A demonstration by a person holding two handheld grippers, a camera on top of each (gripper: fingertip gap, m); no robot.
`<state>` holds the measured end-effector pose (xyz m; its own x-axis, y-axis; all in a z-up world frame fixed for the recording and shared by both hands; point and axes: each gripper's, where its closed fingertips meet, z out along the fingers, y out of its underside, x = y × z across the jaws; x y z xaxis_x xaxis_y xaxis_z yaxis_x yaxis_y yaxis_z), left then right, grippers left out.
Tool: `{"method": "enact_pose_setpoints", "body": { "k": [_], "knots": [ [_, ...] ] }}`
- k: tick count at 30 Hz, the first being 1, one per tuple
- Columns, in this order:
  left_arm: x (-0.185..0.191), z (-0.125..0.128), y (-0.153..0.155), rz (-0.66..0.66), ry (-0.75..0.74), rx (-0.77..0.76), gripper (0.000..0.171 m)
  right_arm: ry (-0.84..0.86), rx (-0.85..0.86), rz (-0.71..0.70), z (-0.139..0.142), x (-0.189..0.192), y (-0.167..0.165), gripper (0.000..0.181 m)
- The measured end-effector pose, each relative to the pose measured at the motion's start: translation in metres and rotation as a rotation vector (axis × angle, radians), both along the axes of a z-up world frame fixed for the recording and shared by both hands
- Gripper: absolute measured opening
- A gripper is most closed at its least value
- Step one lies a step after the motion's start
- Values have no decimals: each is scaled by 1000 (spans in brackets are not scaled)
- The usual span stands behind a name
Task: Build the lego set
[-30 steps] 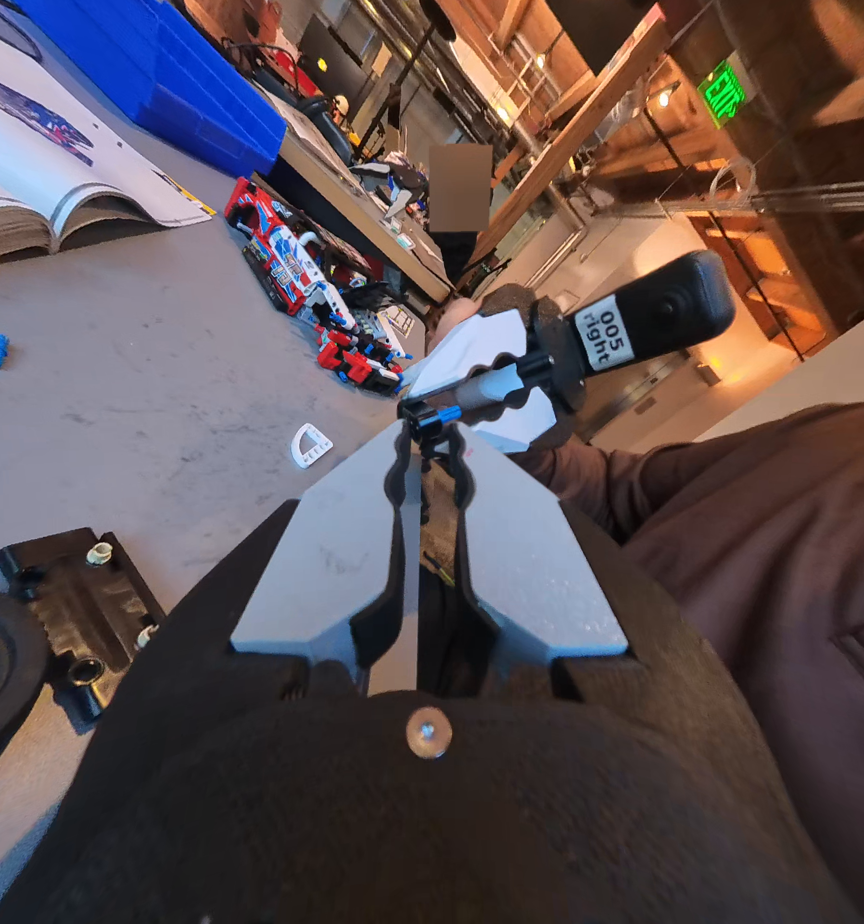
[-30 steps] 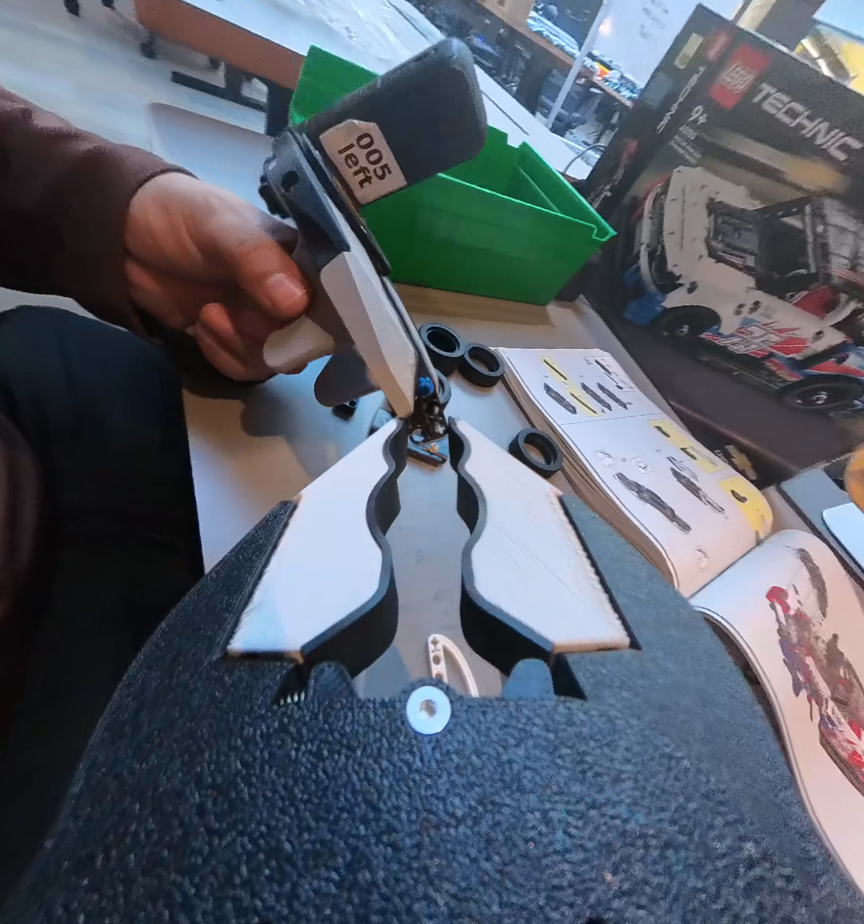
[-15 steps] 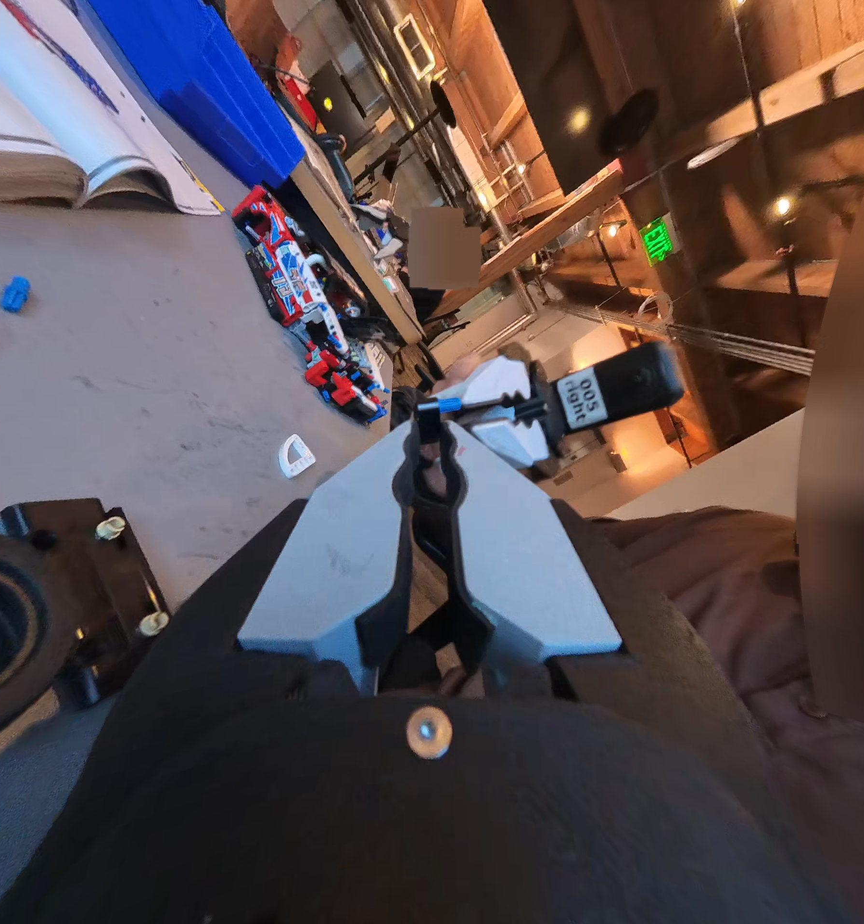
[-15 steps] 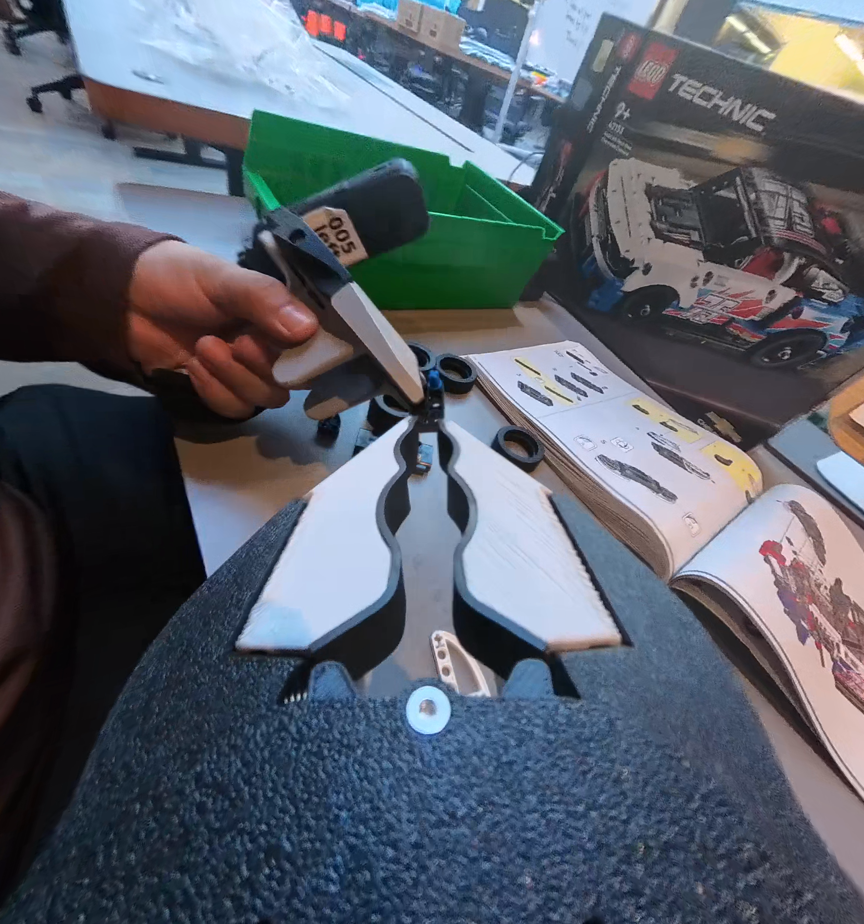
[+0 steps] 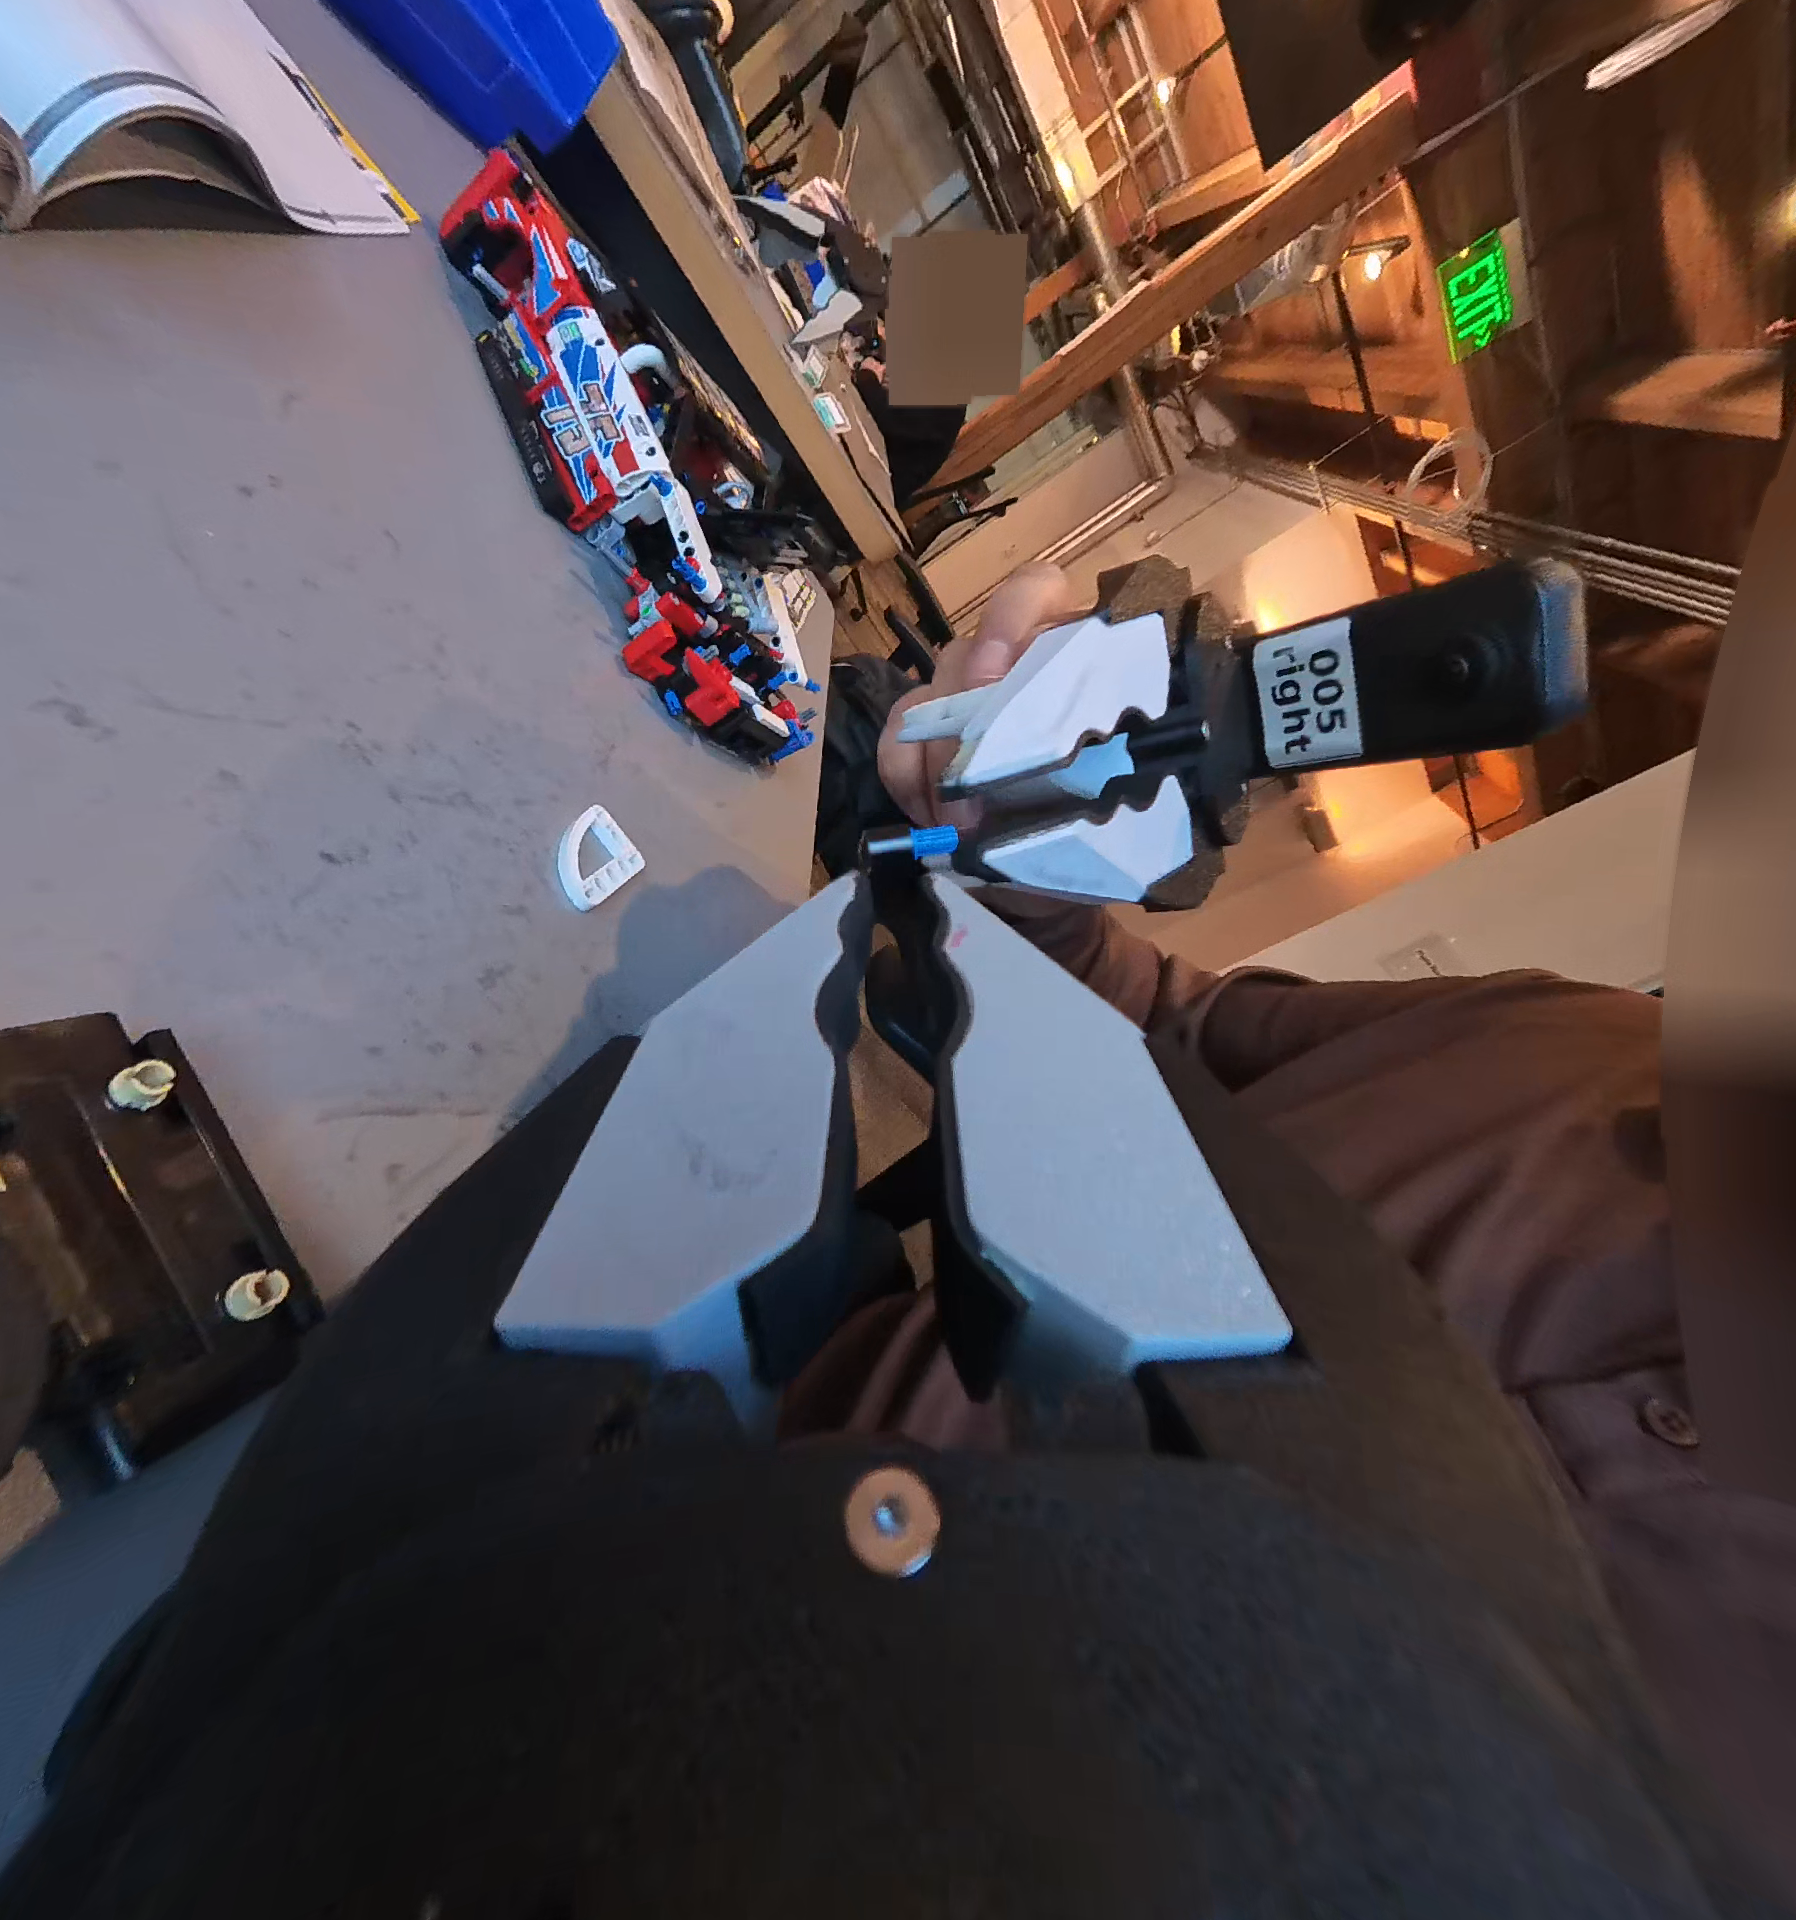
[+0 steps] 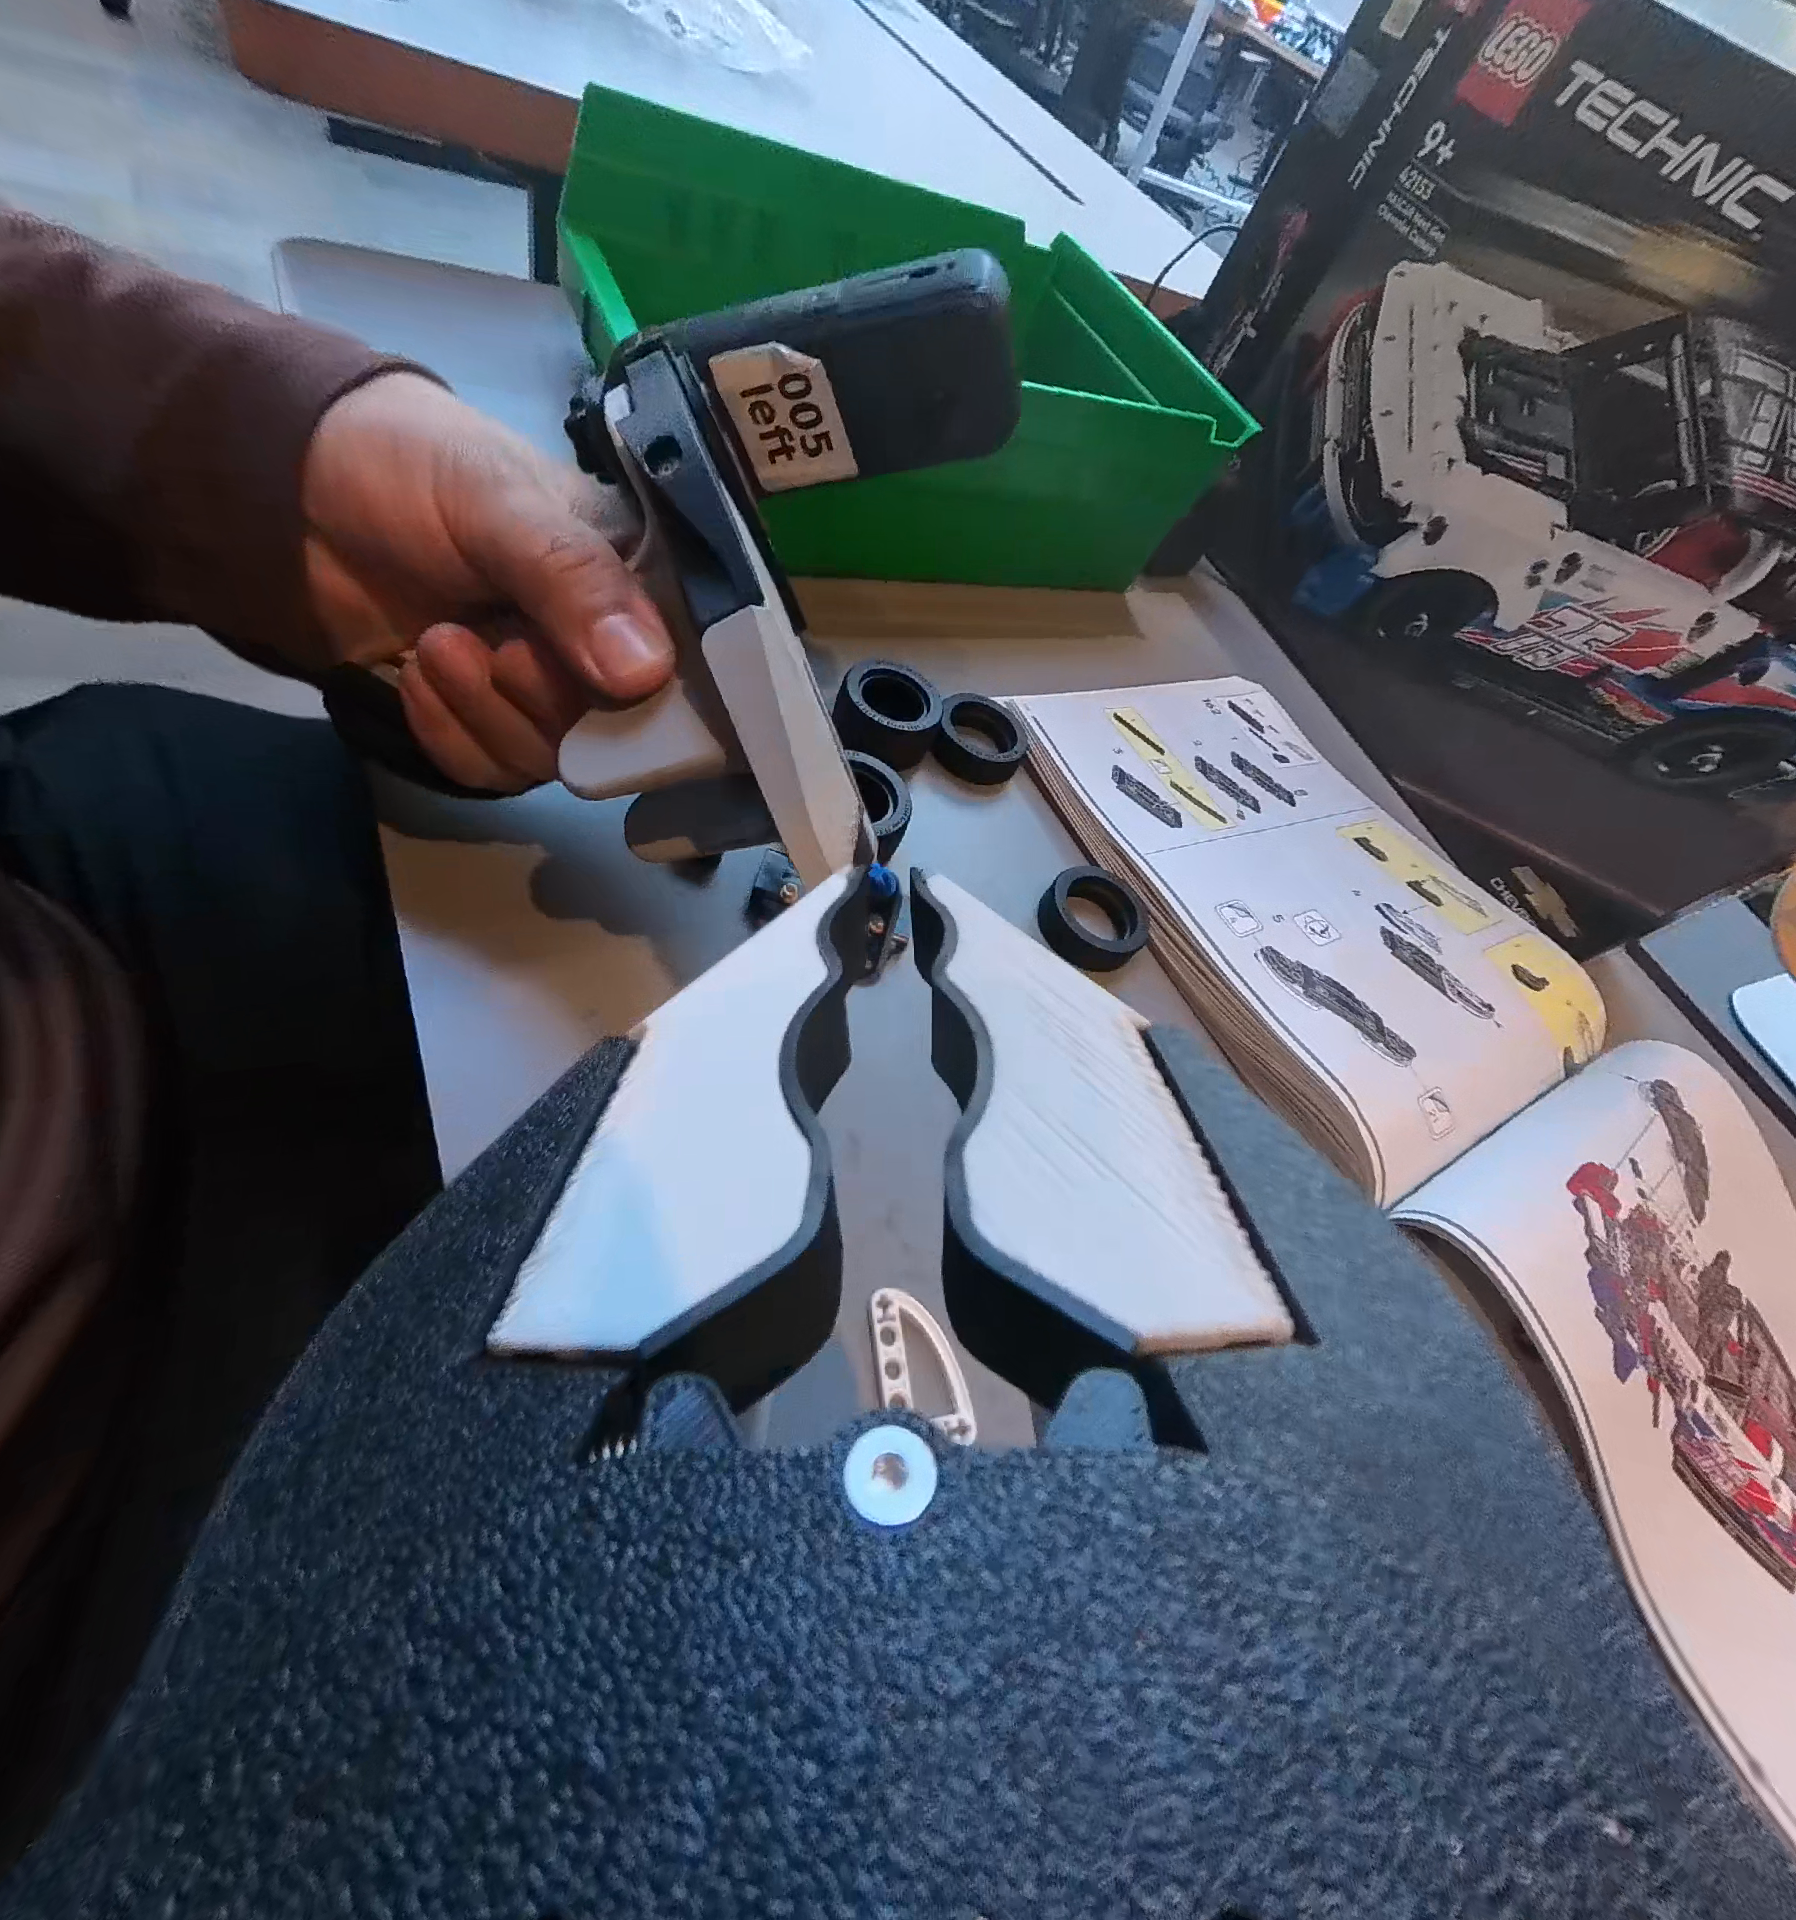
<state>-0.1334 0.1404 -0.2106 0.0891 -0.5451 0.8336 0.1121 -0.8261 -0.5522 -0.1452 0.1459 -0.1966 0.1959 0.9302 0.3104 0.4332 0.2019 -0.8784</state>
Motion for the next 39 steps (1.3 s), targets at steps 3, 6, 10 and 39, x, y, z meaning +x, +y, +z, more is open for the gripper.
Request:
{"method": "enact_pose_setpoints", "body": {
  "k": [3,6,10,39],
  "knots": [
    [0,-1,0,-1,34,6,6,-20,6,17,-4,0,-1,5],
    [1,0,2,23,51,20,6,12,-29,16,-2,-1,0,4],
    [2,0,8,126,89,87,6,73,-97,-16,-1,-1,6,4],
    [1,3,-7,-12,477,361,5,-328,423,129,3,3,-9,2]
  ]
}}
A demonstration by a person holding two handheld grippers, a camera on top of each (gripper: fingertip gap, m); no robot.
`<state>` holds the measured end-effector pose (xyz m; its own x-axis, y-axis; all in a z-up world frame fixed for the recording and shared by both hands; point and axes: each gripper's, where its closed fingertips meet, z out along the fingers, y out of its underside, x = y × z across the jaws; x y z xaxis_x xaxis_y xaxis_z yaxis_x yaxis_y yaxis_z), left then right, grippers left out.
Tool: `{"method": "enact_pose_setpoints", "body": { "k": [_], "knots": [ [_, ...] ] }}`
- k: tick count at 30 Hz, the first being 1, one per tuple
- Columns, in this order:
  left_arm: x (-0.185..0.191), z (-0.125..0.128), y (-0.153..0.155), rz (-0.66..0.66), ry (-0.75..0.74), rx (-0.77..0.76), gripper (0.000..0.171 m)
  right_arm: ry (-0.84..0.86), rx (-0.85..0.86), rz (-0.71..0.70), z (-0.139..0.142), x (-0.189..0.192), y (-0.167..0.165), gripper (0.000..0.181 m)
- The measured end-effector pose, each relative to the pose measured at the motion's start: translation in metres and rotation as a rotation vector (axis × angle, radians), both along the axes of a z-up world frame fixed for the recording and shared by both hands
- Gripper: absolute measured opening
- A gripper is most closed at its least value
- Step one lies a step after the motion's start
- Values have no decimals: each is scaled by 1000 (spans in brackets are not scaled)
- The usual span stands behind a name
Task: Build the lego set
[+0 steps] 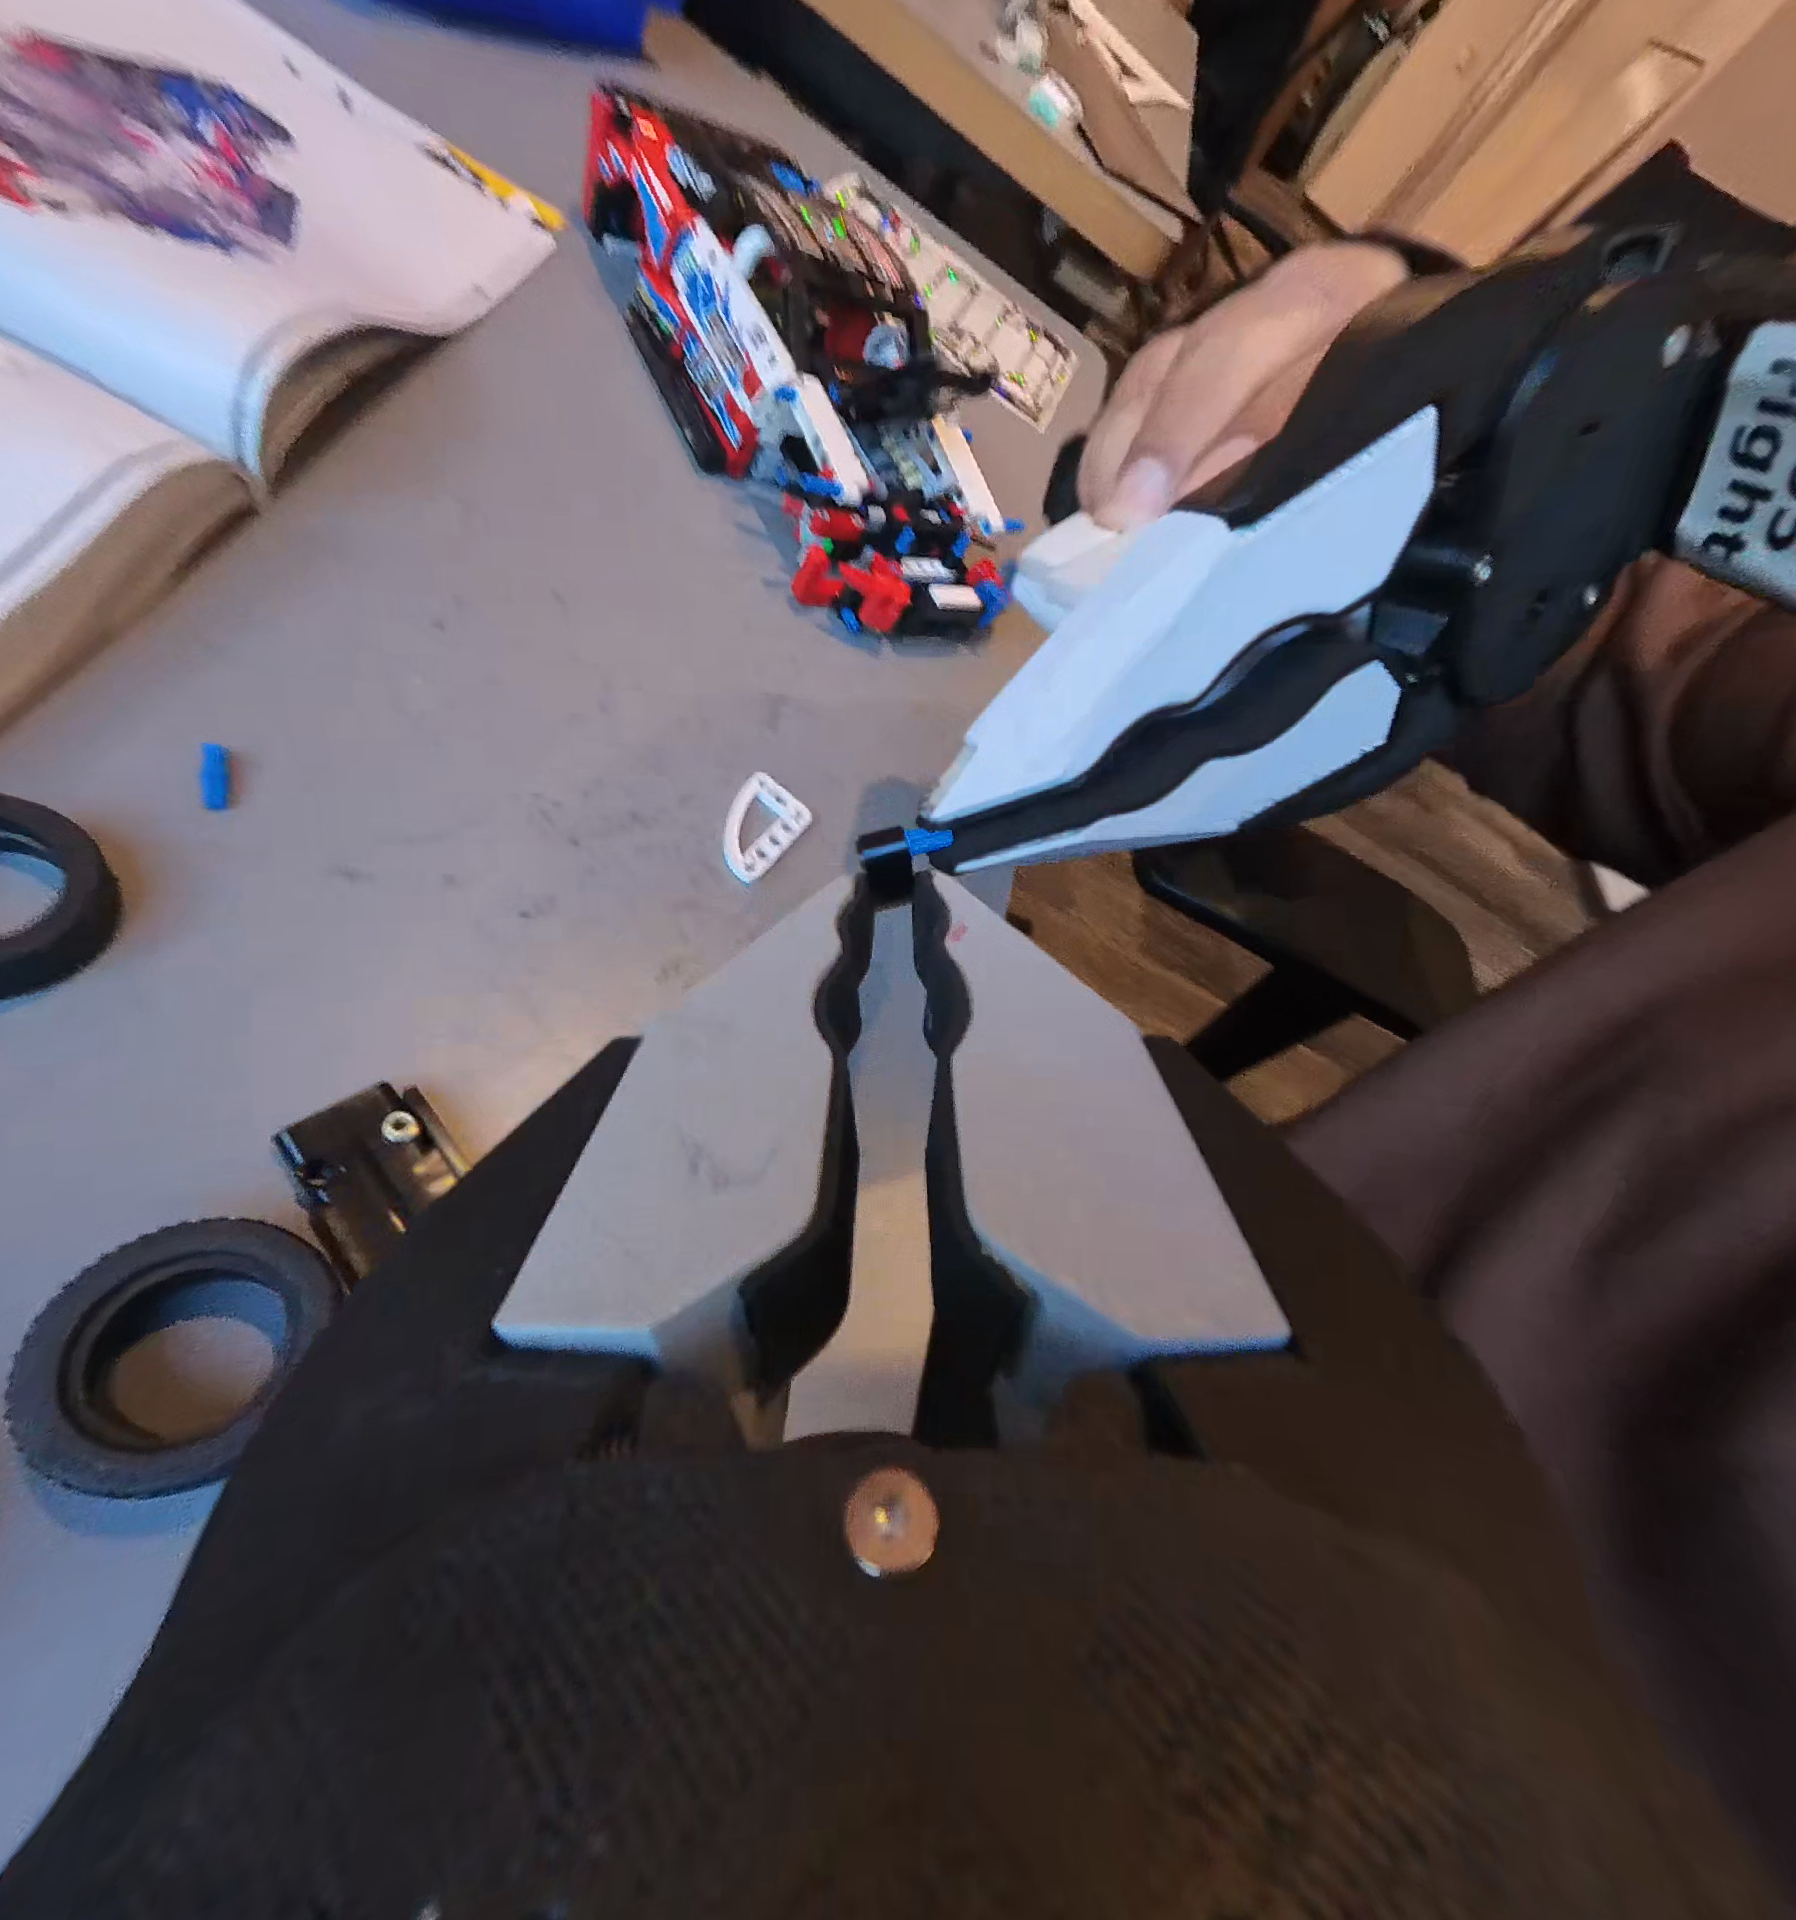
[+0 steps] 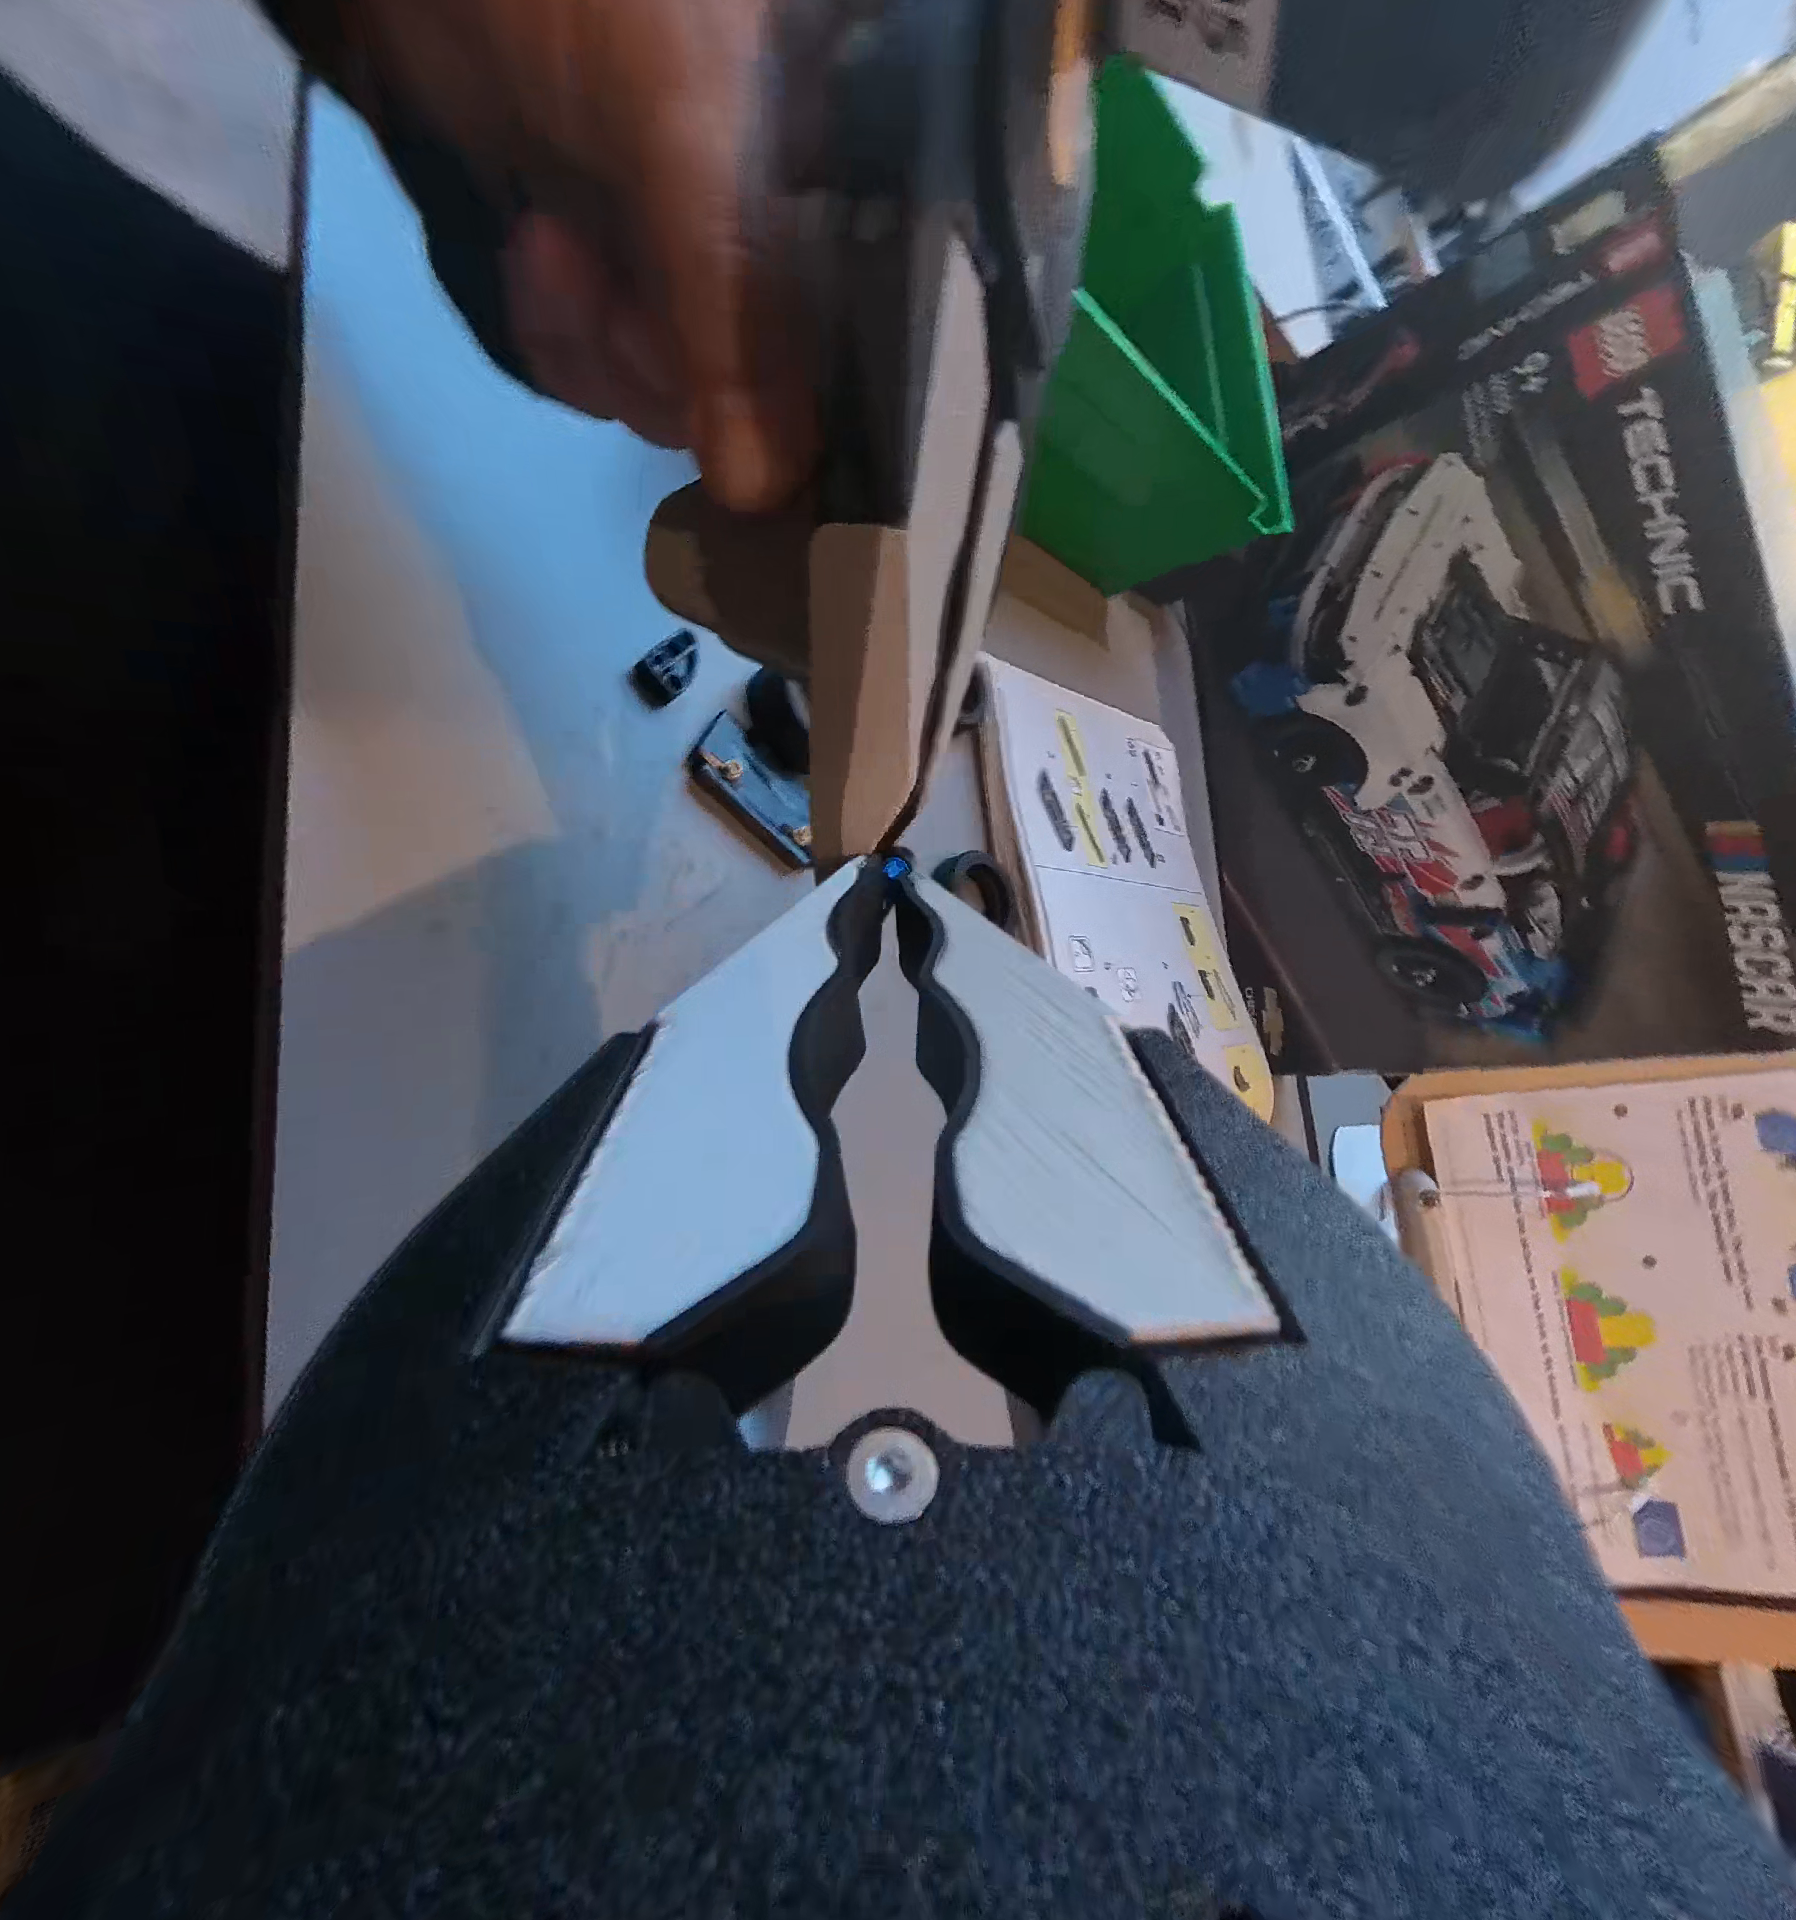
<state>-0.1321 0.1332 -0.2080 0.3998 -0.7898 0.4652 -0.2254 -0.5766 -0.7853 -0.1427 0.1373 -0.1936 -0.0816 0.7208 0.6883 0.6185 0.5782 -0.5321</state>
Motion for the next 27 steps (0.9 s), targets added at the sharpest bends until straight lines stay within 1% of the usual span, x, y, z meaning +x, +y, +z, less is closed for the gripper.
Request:
{"method": "enact_pose_setpoints", "body": {
  "k": [5,9,12,13,15,16,19,21,22,25,27],
  "knots": [
    [0,-14,-17,-133,23,-169,6,-151,12,116,-15,0,-15,1],
    [-1,-26,-34,-275,56,-308,5,-259,22,212,-28,0,-30,1],
    [-1,-32,-45,-364,70,-385,6,-292,0,253,-35,1,-39,1],
    [-1,-34,-43,-364,70,-393,5,-288,-13,235,-36,0,-38,1],
    [-2,-35,-36,-326,50,-384,6,-240,-103,159,-38,-1,-32,2],
    [-2,-33,-33,-308,13,-390,6,-198,-145,120,-36,-2,-29,2],
    [-2,-18,-26,-259,-169,-451,6,-46,-211,35,-22,-5,-23,3],
    [0,-4,-26,-252,-316,-508,5,79,-263,9,-8,-4,-22,4],
    [0,0,-25,-244,-365,-519,5,126,-295,0,-3,-3,-21,3],
    [1,4,-23,-224,-435,-522,5,214,-390,-29,7,4,-19,1],
    [2,6,-25,-227,-467,-531,5,253,-417,-21,13,7,-22,0]
  ]
}}
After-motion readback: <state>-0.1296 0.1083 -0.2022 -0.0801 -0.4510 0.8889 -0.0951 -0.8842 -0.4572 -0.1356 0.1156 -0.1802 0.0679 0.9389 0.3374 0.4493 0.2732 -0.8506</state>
